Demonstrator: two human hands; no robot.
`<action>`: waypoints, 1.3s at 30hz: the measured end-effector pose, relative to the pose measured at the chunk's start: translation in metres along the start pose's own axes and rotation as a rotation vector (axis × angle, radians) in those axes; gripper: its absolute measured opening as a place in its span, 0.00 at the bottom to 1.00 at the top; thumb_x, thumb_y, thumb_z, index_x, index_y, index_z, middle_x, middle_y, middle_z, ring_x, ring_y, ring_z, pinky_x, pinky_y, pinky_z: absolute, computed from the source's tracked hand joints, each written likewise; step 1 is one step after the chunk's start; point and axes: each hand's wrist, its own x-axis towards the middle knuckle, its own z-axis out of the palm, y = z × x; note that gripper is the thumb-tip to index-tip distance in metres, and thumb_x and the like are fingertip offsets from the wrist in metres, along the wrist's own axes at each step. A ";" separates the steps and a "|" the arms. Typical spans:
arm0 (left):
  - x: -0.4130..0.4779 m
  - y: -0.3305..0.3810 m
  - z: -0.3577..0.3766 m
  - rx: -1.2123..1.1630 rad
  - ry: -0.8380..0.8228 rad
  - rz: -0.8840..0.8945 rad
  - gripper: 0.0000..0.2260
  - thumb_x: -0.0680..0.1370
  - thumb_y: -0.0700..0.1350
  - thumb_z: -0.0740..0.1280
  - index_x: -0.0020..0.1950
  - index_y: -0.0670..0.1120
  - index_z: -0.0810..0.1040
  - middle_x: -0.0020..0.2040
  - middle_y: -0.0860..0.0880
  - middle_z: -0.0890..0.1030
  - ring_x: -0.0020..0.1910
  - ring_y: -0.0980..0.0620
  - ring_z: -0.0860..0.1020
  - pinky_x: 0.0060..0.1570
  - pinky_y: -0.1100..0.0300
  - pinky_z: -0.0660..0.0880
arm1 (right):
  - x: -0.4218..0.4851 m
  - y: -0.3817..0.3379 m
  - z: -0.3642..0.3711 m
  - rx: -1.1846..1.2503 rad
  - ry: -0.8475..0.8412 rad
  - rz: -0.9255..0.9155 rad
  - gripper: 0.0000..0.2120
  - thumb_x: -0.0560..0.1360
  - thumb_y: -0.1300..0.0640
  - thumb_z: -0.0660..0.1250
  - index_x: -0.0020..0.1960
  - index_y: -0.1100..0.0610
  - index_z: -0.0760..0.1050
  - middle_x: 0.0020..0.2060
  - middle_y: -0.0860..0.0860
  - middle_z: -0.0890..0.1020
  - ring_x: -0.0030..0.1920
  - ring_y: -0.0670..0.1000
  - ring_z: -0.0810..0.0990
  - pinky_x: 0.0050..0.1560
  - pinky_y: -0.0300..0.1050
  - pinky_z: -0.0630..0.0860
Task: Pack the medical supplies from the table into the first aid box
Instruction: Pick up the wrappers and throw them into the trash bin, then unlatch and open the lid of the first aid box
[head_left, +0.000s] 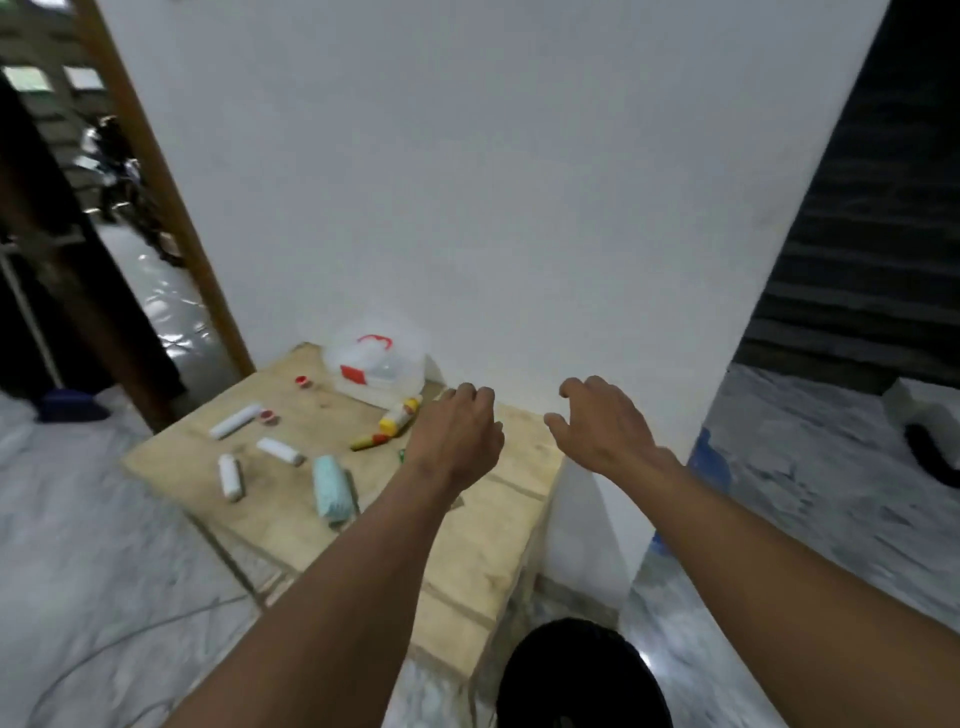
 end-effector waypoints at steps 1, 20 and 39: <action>-0.011 -0.013 0.001 0.006 -0.025 -0.044 0.16 0.80 0.50 0.60 0.63 0.42 0.72 0.60 0.43 0.77 0.60 0.41 0.75 0.52 0.49 0.73 | 0.001 -0.012 0.007 0.010 -0.020 -0.029 0.20 0.79 0.47 0.61 0.65 0.58 0.70 0.61 0.57 0.75 0.62 0.59 0.73 0.58 0.53 0.74; -0.078 -0.292 0.040 -0.090 -0.207 -0.138 0.16 0.81 0.51 0.59 0.65 0.46 0.72 0.61 0.46 0.76 0.58 0.45 0.77 0.51 0.51 0.76 | 0.036 -0.244 0.152 0.088 -0.163 0.015 0.25 0.78 0.49 0.62 0.72 0.59 0.66 0.62 0.55 0.76 0.62 0.58 0.74 0.58 0.50 0.72; 0.148 -0.458 0.097 -0.222 -0.237 0.001 0.18 0.81 0.51 0.61 0.70 0.46 0.71 0.66 0.47 0.74 0.62 0.46 0.75 0.56 0.52 0.75 | 0.243 -0.318 0.275 0.609 -0.100 0.641 0.14 0.78 0.49 0.66 0.58 0.56 0.78 0.55 0.52 0.82 0.58 0.55 0.79 0.55 0.42 0.73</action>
